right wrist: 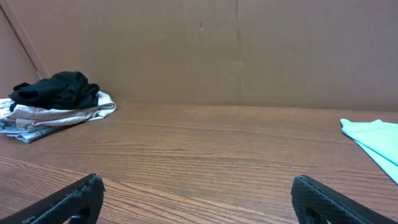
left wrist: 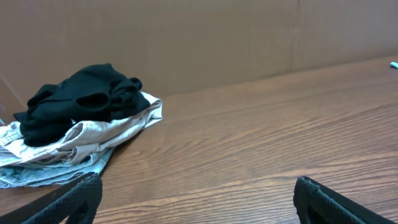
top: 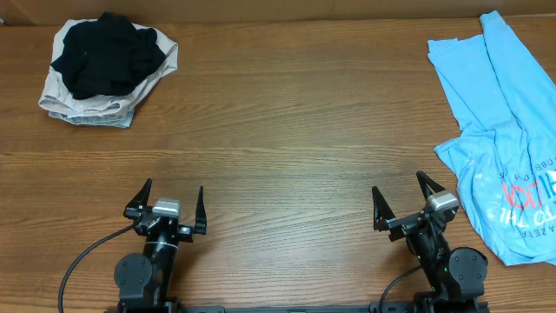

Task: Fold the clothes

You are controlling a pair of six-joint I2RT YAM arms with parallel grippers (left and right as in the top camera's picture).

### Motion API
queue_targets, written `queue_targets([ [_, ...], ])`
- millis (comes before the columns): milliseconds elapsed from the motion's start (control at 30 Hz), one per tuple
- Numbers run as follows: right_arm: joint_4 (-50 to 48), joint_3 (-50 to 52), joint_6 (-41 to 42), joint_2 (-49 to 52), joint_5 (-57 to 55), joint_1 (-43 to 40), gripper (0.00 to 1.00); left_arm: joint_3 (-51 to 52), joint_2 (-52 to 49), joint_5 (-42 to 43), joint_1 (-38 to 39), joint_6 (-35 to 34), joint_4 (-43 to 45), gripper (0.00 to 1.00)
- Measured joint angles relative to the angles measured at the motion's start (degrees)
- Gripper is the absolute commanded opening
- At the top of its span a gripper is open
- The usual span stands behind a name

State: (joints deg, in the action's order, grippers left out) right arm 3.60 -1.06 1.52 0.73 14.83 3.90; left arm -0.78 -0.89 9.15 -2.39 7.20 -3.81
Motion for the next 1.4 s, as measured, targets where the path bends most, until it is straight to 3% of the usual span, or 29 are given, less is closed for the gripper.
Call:
queue_targets([
  [400, -0.33, 0.00, -0.02, 0.00, 0.00, 0.00, 1.00, 0.07, -0.02, 0.26, 0.00, -0.44, 0.81, 1.00],
  [833, -6.88, -0.61, -0.02, 0.00, 1.29, 0.00, 1.00, 0.11, 0.00, 3.58, 0.00, -1.29, 3.43, 0.99],
  [1133, 7.74, -15.61, -0.07, 1.46, -0.42, 0.00, 1.00, -1.46, -0.02, 3.93, 0.00, -4.59, 5.14, 1.00],
  [1400, 21.57, -34.77, -0.96, 14.32, -4.70, -0.02, 1.00, -12.22, -4.28, 3.96, 0.00, -5.42, 1.18, 1.00],
])
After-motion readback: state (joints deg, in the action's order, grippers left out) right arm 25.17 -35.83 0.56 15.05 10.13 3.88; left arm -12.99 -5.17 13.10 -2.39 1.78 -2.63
